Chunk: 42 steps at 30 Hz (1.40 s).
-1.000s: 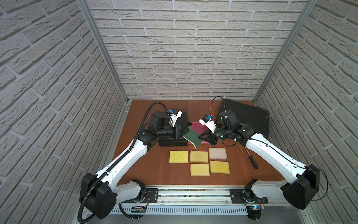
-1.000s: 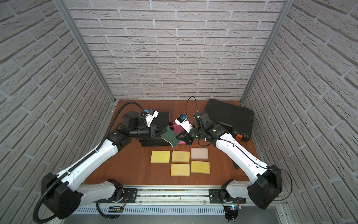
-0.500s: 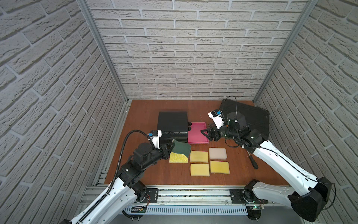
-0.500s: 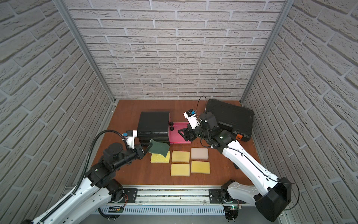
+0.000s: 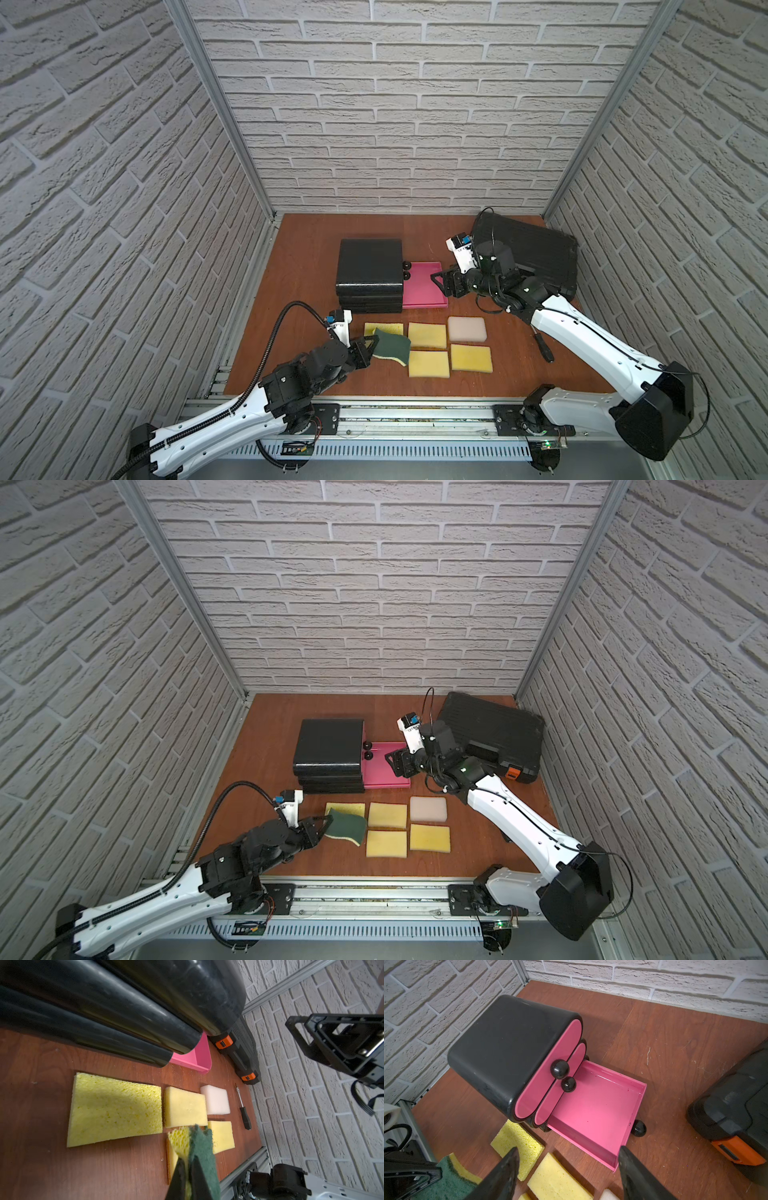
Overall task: Take the sponge out of the drawer
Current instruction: Place the sponge at the center of the board.
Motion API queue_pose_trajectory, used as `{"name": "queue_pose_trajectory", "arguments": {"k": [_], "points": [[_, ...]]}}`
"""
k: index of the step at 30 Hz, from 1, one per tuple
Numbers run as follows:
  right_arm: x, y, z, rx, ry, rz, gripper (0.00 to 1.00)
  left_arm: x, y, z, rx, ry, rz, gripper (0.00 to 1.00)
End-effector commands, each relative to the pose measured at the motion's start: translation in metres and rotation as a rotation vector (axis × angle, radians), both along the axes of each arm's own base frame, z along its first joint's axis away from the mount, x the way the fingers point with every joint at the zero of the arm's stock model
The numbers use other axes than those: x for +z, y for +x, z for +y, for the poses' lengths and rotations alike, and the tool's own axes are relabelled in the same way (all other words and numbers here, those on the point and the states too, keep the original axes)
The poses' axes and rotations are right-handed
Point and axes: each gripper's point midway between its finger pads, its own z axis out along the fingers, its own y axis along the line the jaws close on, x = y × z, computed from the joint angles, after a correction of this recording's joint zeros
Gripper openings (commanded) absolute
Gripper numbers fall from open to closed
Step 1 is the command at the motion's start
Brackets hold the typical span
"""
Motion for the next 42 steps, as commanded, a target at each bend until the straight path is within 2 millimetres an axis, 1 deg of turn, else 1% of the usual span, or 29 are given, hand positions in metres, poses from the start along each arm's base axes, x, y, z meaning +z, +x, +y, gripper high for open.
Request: {"name": "queue_pose_trajectory", "arguments": {"k": [1, 3, 7, 9, 14, 16, 26, 27, 28, 29, 30, 31, 32, 35, 38, 40, 41, 42], "points": [[-0.001, 0.009, 0.0, -0.032, 0.014, -0.017, 0.75, -0.024, -0.001, 0.011, 0.098, 0.003, 0.039, 0.0], [-0.005, 0.009, 0.0, -0.038, 0.009, -0.008, 0.75, -0.034, -0.004, 0.013, 0.119, 0.013, 0.042, 0.0], [-0.011, 0.009, -0.001, -0.041, 0.005, 0.001, 0.74, -0.032, -0.008, 0.013, 0.125, 0.022, 0.014, 0.0], [-0.013, 0.01, -0.002, -0.045, -0.001, 0.003, 0.75, -0.037, -0.01, 0.014, 0.137, 0.02, 0.023, 0.0], [-0.015, 0.01, -0.003, -0.051, -0.006, 0.005, 0.75, -0.061, -0.014, 0.018, 0.174, 0.003, 0.068, 0.0], [-0.017, 0.01, -0.004, -0.053, -0.009, 0.009, 0.75, -0.067, -0.015, 0.02, 0.191, 0.007, 0.067, 0.0], [-0.025, 0.013, -0.003, -0.055, -0.026, 0.024, 0.75, -0.072, -0.021, 0.024, 0.227, 0.041, 0.063, 0.0], [-0.026, 0.013, -0.003, -0.056, -0.027, 0.025, 0.75, -0.073, -0.021, 0.025, 0.229, 0.042, 0.064, 0.06], [-0.027, 0.013, -0.003, -0.055, -0.029, 0.027, 0.75, -0.073, -0.021, 0.025, 0.23, 0.043, 0.064, 0.15], [-0.027, 0.014, -0.003, -0.055, -0.03, 0.025, 0.74, -0.072, -0.021, 0.025, 0.232, 0.047, 0.064, 0.26], [-0.027, 0.014, -0.003, -0.056, -0.031, 0.025, 0.75, -0.072, -0.021, 0.026, 0.235, 0.053, 0.066, 0.42], [-0.027, 0.013, -0.004, -0.059, -0.032, 0.025, 0.75, -0.071, -0.021, 0.027, 0.237, 0.063, 0.066, 0.5], [-0.027, 0.013, -0.005, -0.058, -0.033, 0.026, 0.75, -0.07, -0.021, 0.028, 0.241, 0.071, 0.064, 0.53], [-0.027, 0.013, -0.006, -0.063, -0.035, 0.022, 0.75, -0.067, -0.02, 0.032, 0.253, 0.098, 0.058, 0.71], [-0.028, 0.012, -0.008, -0.069, -0.038, 0.022, 0.74, -0.065, -0.019, 0.033, 0.258, 0.109, 0.055, 0.79], [-0.028, 0.012, -0.009, -0.075, -0.044, 0.019, 0.75, -0.064, -0.019, 0.036, 0.261, 0.119, 0.052, 0.94], [-0.029, 0.013, -0.011, -0.088, -0.05, 0.021, 0.74, -0.062, -0.019, 0.037, 0.265, 0.122, 0.05, 0.98], [-0.03, 0.014, -0.015, -0.108, -0.059, 0.025, 0.75, -0.059, -0.018, 0.038, 0.263, 0.13, 0.043, 0.98]]}}
